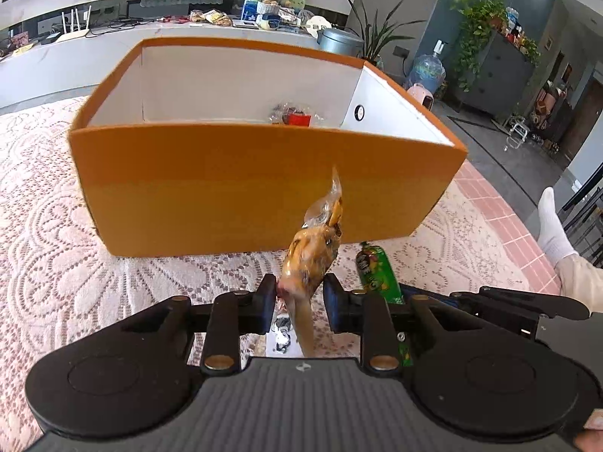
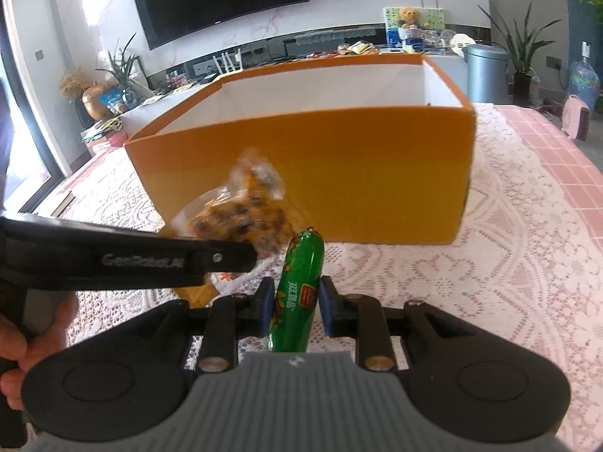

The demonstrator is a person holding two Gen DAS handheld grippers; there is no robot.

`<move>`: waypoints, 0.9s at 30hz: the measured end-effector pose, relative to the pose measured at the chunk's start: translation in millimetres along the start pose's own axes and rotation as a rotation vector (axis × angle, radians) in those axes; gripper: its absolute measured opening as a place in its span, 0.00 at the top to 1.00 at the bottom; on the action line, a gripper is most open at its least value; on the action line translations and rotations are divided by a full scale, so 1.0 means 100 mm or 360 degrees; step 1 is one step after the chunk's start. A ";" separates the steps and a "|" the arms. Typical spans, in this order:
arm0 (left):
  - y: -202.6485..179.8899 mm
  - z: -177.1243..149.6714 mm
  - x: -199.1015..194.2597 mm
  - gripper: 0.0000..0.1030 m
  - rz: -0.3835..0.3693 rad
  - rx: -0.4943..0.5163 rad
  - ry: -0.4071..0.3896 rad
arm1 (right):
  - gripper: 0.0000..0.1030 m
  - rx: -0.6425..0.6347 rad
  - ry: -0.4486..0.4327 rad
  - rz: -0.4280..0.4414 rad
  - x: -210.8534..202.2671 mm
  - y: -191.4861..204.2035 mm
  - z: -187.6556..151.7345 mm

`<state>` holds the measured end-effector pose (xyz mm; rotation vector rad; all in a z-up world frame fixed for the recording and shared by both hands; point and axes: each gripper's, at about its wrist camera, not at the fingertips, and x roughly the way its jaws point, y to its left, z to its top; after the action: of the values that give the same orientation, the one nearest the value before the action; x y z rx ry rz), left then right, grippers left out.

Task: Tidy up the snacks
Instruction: 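Lift both snacks and carry them over the orange box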

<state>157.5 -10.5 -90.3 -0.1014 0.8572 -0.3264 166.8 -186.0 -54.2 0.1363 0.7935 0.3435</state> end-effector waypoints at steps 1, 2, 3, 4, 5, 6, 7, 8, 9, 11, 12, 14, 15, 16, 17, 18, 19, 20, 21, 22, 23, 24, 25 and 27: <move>0.00 0.00 -0.04 0.73 -0.0009 -0.0013 -0.0008 | 0.78 0.0005 -0.0007 -0.0012 -0.04 0.00 -0.02; 0.00 0.00 -0.09 0.73 -0.0022 -0.0032 -0.0014 | 0.78 0.0010 -0.0016 -0.0021 -0.07 -0.01 -0.01; 0.00 0.00 -0.13 0.73 -0.0033 -0.0052 -0.0018 | 0.78 0.0015 -0.0026 -0.0025 -0.11 -0.01 -0.01; 0.01 0.00 -0.17 0.75 -0.0039 -0.0068 -0.0021 | 0.78 0.0017 -0.0036 -0.0027 -0.15 -0.01 0.00; 0.01 0.01 -0.22 0.76 -0.0037 -0.0079 -0.0020 | 0.78 0.0017 -0.0048 -0.0027 -0.19 -0.01 0.00; 0.01 0.01 -0.25 0.77 -0.0026 -0.0092 -0.0013 | 0.78 0.0015 -0.0062 -0.0027 -0.23 0.00 0.01; 0.02 0.01 -0.28 0.77 -0.0018 -0.0105 -0.0013 | 0.78 0.0012 -0.0076 -0.0025 -0.28 0.01 0.01; 0.03 0.01 -0.32 0.77 -0.0022 -0.0123 -0.0020 | 0.78 0.0010 -0.0088 -0.0024 -0.31 0.02 0.02; 0.05 0.01 -0.37 0.77 -0.0041 -0.0139 -0.0031 | 0.78 0.0008 -0.0100 -0.0021 -0.35 0.04 0.03; 0.06 0.02 -0.44 0.77 -0.0065 -0.0160 -0.0052 | 0.78 -0.0004 -0.0125 -0.0009 -0.42 0.07 0.02; 0.05 0.04 -0.47 0.77 -0.0064 -0.0159 -0.0066 | 0.78 -0.0015 -0.0135 -0.0003 -0.45 0.10 0.02; 0.04 0.05 -0.56 0.77 -0.0060 -0.0150 -0.0103 | 0.78 -0.0036 -0.0154 0.0007 -0.52 0.14 0.05; 0.04 0.06 -0.61 0.77 -0.0063 -0.0153 -0.0120 | 0.78 -0.0046 -0.0165 0.0013 -0.56 0.17 0.06; 0.05 0.07 -0.65 0.77 -0.0067 -0.0159 -0.0138 | 0.78 -0.0055 -0.0176 0.0021 -0.59 0.20 0.07; 0.06 0.08 -0.70 0.77 -0.0075 -0.0166 -0.0156 | 0.78 -0.0064 -0.0187 0.0028 -0.63 0.22 0.09; 0.07 0.10 -0.75 0.77 -0.0084 -0.0171 -0.0176 | 0.78 -0.0071 -0.0198 0.0033 -0.66 0.24 0.11; 0.06 0.13 -0.79 0.77 -0.0089 -0.0171 -0.0195 | 0.78 -0.0078 -0.0208 0.0035 -0.69 0.26 0.14; 0.06 0.15 -0.83 0.77 -0.0090 -0.0166 -0.0217 | 0.78 -0.0085 -0.0217 0.0036 -0.72 0.28 0.17; 0.05 0.19 -0.88 0.77 -0.0091 -0.0155 -0.0242 | 0.78 -0.0092 -0.0228 0.0037 -0.75 0.29 0.20; 0.04 0.22 -0.91 0.77 -0.0091 -0.0144 -0.0263 | 0.78 -0.0105 -0.0240 0.0037 -0.77 0.31 0.24; 0.03 0.27 -0.95 0.77 -0.0091 -0.0132 -0.0283 | 0.78 -0.0122 -0.0252 0.0036 -0.79 0.32 0.27; 0.03 0.31 -0.97 0.77 -0.0089 -0.0124 -0.0302 | 0.78 -0.0143 -0.0267 0.0032 -0.81 0.34 0.31; 0.04 0.35 -1.00 0.77 -0.0087 -0.0118 -0.0318 | 0.78 -0.0163 -0.0281 0.0026 -0.83 0.36 0.35; 0.05 0.43 -1.02 0.77 -0.0086 -0.0110 -0.0345 | 0.78 -0.0201 -0.0305 0.0020 -0.85 0.38 0.45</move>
<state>129.2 25.6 11.3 -0.2208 0.6515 -0.3299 134.0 -179.6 43.9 0.0549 0.5799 0.3852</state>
